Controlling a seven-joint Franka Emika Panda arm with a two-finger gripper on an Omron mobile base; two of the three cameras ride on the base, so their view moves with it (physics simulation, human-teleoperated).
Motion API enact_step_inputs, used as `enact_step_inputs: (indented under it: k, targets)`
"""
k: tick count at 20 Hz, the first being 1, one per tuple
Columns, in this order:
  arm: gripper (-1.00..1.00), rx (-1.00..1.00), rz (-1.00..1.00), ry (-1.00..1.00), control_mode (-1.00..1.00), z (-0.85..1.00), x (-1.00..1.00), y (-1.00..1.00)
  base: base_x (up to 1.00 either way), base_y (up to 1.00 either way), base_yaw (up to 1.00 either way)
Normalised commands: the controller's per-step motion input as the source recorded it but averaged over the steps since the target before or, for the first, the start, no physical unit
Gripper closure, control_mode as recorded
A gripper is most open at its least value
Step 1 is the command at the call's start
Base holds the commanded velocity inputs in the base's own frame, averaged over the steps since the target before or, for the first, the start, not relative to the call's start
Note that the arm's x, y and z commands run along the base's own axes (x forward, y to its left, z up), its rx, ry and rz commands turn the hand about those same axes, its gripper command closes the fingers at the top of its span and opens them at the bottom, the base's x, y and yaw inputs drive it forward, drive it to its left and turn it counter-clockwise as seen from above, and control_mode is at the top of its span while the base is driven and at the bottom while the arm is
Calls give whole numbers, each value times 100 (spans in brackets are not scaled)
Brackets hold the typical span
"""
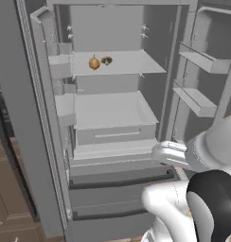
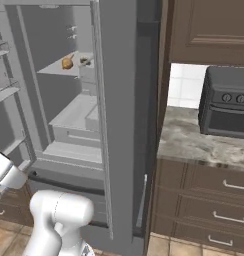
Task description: Gather the onion and mushroom from the fridge and place them on a tray on the dining counter. Then gather the chicken drumstick and fish from the fridge and place them on the other tray.
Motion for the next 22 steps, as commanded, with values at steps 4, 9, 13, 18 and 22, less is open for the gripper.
enact_step_inputs:
  k: [4, 9, 13, 18, 22]
  targets:
    - [-100, 0, 0, 0, 100, 0, 0, 0, 69, 11, -4]
    - [-100, 0, 0, 0, 100, 0, 0, 0, 69, 19, -3]
    - [-100, 0, 0, 0, 100, 0, 0, 0, 23, 44, 0]
    - [-100, 0, 0, 0, 100, 0, 0, 0, 50, 16, 0]
    - [-100, 0, 0, 0, 100, 0, 0, 0, 71, 0, 0]
